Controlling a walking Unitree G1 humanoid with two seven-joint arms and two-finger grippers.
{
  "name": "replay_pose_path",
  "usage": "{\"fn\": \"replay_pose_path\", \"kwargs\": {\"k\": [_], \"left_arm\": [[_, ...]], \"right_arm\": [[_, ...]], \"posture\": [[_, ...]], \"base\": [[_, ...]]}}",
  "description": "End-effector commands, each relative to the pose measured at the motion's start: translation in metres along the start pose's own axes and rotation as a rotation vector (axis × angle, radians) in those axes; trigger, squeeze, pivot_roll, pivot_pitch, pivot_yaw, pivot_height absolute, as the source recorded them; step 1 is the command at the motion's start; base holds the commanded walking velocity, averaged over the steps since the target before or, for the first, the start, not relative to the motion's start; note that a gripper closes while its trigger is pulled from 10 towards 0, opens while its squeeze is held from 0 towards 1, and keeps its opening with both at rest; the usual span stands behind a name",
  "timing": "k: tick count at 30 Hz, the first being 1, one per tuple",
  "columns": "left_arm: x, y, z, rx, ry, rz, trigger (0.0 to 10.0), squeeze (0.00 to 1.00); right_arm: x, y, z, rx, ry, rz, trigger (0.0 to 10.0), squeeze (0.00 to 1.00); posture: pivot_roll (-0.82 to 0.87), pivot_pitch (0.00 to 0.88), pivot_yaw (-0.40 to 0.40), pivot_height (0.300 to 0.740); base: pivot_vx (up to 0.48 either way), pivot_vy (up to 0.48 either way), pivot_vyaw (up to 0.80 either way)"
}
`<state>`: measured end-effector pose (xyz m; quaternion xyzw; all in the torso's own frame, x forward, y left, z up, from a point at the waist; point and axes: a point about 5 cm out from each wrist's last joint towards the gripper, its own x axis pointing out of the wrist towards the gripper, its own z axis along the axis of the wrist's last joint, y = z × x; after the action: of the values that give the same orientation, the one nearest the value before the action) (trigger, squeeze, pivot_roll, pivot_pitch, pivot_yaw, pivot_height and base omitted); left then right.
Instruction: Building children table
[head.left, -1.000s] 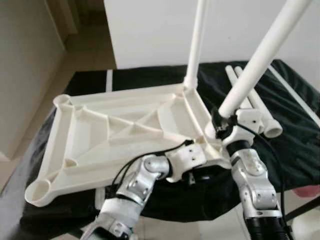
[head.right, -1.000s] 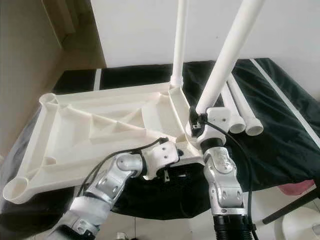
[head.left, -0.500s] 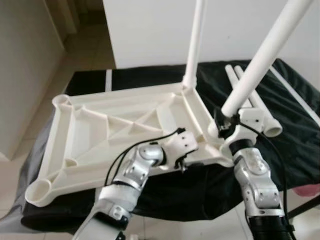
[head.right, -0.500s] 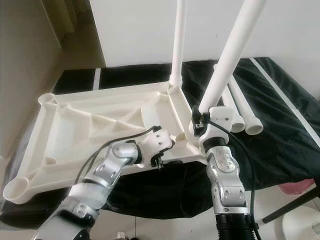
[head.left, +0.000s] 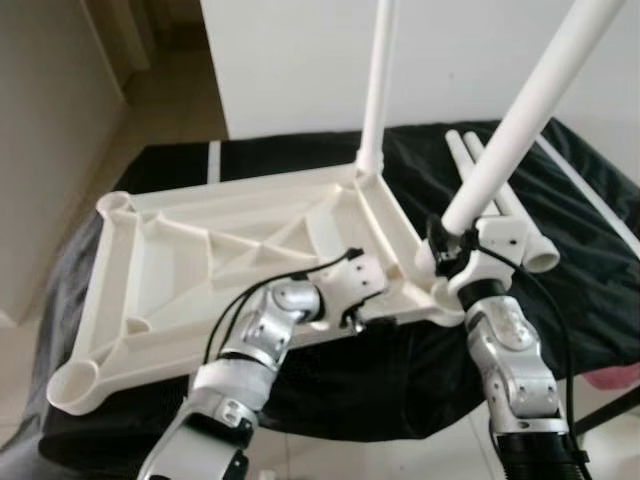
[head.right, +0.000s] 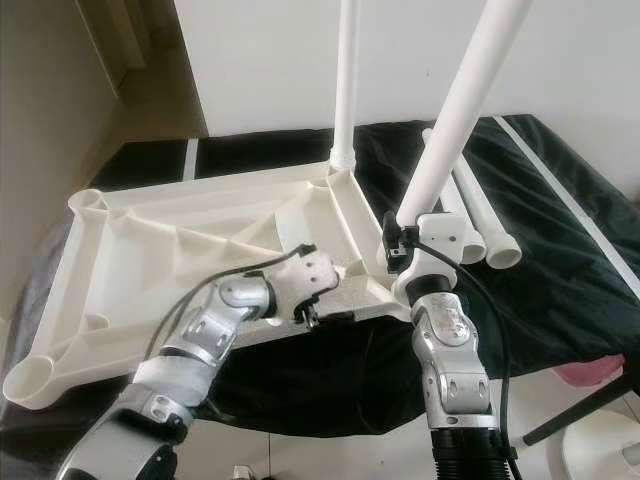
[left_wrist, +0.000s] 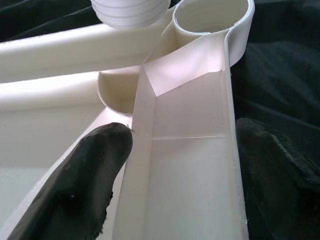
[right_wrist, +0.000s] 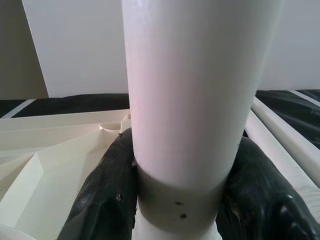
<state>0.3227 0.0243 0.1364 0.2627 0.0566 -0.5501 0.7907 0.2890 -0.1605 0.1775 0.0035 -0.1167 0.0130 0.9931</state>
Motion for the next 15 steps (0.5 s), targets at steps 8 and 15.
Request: {"fn": "replay_pose_path", "kwargs": {"k": [8,15], "left_arm": [[-0.007,-0.005,0.010,-0.103,-0.197,0.171,10.0,0.00],[-0.009,-0.033,0.011,-0.122,-0.251,-0.036,10.0,0.00]], "right_arm": [[-0.005,0.005,0.000,0.010,0.003,0.013,10.0,0.00],[-0.009,0.006,0.001,0.014,0.005,0.002,10.0,0.00]], "posture": [[-0.03,0.000,0.019,0.740],[-0.04,0.000,0.026,0.740]], "base": [[0.000,0.000,0.00],[0.000,0.000,0.00]]}}
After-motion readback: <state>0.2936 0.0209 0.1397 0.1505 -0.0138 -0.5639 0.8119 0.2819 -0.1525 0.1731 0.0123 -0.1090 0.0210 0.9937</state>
